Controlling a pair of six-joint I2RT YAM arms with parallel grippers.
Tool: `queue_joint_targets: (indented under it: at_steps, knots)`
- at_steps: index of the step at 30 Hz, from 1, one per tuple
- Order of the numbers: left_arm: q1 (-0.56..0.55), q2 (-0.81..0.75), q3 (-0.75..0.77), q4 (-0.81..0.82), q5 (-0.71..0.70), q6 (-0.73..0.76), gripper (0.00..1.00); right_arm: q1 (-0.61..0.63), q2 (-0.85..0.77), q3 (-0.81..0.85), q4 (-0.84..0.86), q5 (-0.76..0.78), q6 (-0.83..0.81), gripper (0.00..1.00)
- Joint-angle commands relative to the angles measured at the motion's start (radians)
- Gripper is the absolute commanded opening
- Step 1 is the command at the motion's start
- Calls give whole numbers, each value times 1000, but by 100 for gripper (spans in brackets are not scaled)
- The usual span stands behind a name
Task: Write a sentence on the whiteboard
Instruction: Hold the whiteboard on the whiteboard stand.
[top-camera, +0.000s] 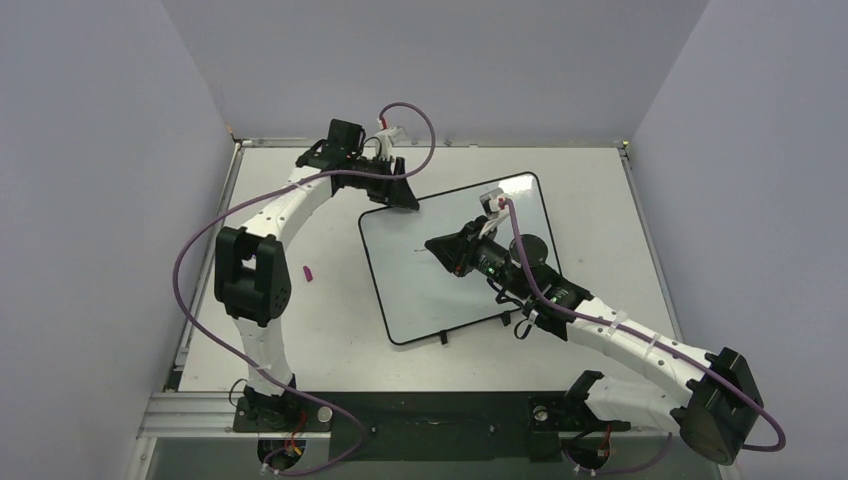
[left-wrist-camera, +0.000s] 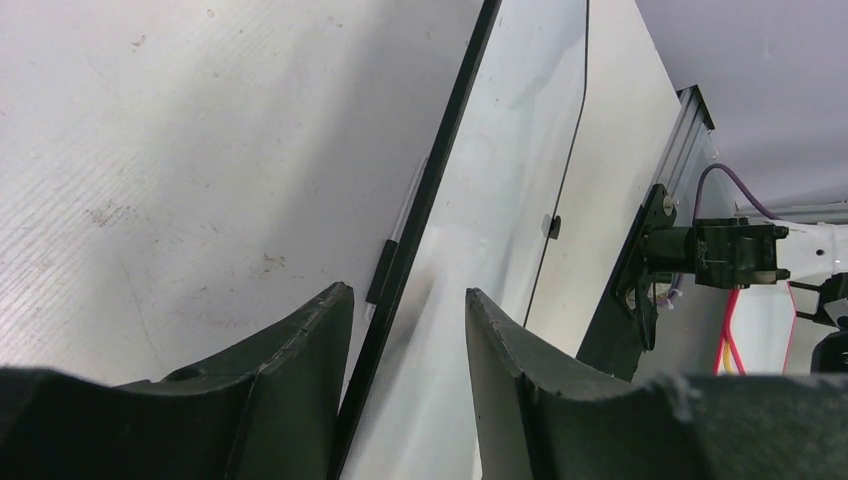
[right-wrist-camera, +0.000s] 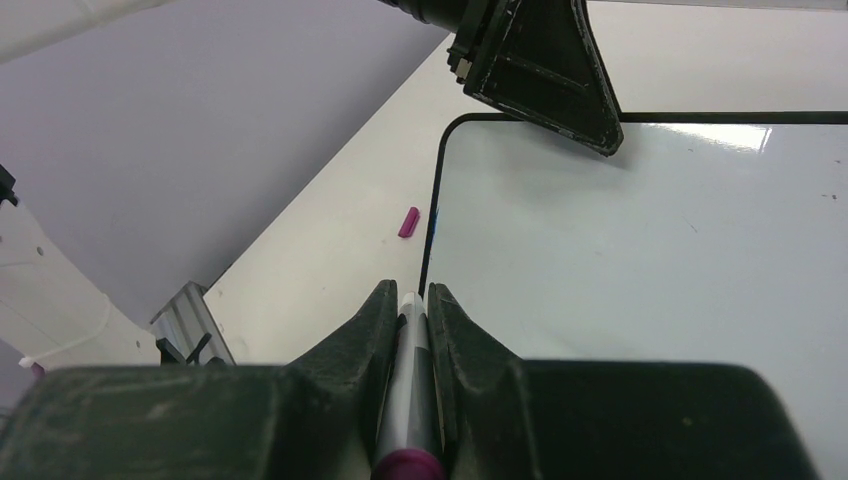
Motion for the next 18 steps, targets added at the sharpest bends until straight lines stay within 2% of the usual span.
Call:
queue_joint_targets:
  at_steps: [1,8,12,18]
  knots:
    - [2,25,46,-58,33,47,43,6,-19,40,18,-2,-17,0]
    - [-4,51,65,-96,37,65,46,6,-22,39,8,-5,-20,0]
    - [-5,51,64,-88,43,62,38,6,-21,31,12,-7,-16,0]
    - [-5,40,93,-96,30,56,39,5,-20,22,19,-15,-9,0]
